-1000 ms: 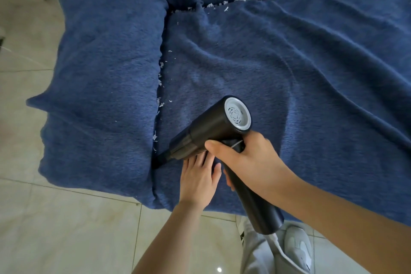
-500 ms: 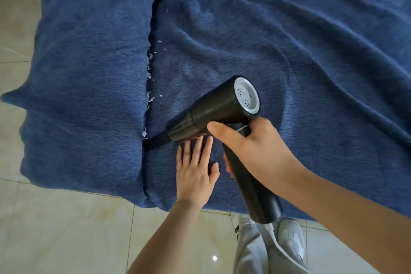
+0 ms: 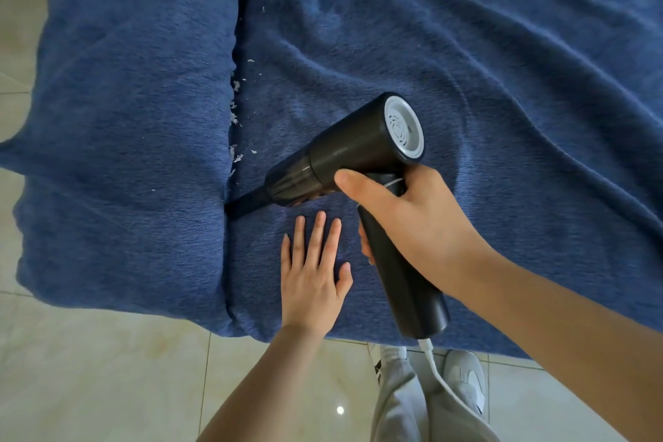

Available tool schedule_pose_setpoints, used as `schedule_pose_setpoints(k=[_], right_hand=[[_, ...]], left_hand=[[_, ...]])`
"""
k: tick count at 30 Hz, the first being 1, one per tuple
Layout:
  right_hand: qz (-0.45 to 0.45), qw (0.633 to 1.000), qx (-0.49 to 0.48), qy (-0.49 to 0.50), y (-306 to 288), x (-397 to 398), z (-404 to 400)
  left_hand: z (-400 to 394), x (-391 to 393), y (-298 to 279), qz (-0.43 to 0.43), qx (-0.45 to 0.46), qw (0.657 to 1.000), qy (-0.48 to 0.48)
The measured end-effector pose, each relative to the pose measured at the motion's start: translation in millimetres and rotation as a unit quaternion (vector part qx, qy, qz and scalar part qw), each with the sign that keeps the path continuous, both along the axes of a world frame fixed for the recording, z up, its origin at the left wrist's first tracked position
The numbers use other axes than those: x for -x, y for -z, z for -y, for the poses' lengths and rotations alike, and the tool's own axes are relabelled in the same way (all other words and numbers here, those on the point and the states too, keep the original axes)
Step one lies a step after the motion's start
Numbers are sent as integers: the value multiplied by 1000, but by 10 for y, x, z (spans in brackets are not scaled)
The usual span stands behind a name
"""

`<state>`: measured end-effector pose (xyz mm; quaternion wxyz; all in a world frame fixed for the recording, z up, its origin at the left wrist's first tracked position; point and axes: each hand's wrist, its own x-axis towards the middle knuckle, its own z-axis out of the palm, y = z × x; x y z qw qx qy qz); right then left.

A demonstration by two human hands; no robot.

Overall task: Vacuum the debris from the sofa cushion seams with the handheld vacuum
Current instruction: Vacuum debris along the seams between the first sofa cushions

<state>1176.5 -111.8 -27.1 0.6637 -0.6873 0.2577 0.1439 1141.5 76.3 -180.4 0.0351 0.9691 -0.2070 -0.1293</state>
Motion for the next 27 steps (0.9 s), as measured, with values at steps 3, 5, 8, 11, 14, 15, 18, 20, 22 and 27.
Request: schedule_pose_setpoints(k=[3, 5, 8, 11, 14, 15, 18, 20, 22, 27], right_hand=[[-5, 1000, -4, -3, 1, -13, -29], [-4, 1000, -5, 3, -5, -25, -29], [-3, 1000, -11, 29, -4, -49, -23], [-18, 999, -12, 26, 3, -76, -26], [-17, 1000, -10, 22, -28, -84, -2], [-13, 1000, -8, 27, -40, -80, 13], [-20, 997, -35, 59, -92, -96, 69], [-26, 996, -53, 66, -126, -133, 101], [-23, 996, -51, 62, -142, -166, 116], [-22, 994, -61, 86, -130, -227, 81]], left_hand=[[-3, -2, -10, -6, 0, 1000, 3], [-8, -4, -8, -5, -2, 1000, 5], [-13, -4, -2, -7, -11, 1000, 8], [-13, -9, 9, -8, -19, 1000, 11], [-26, -29, -11, -9, -11, 1000, 12], [-38, -38, -20, -9, -5, 1000, 12], [-98, -78, -60, -5, 3, 999, 31], [-154, -163, -78, 5, 6, 999, 36], [-203, -299, -84, 14, 9, 1000, 12], [-177, -655, -62, 20, 13, 1000, 5]])
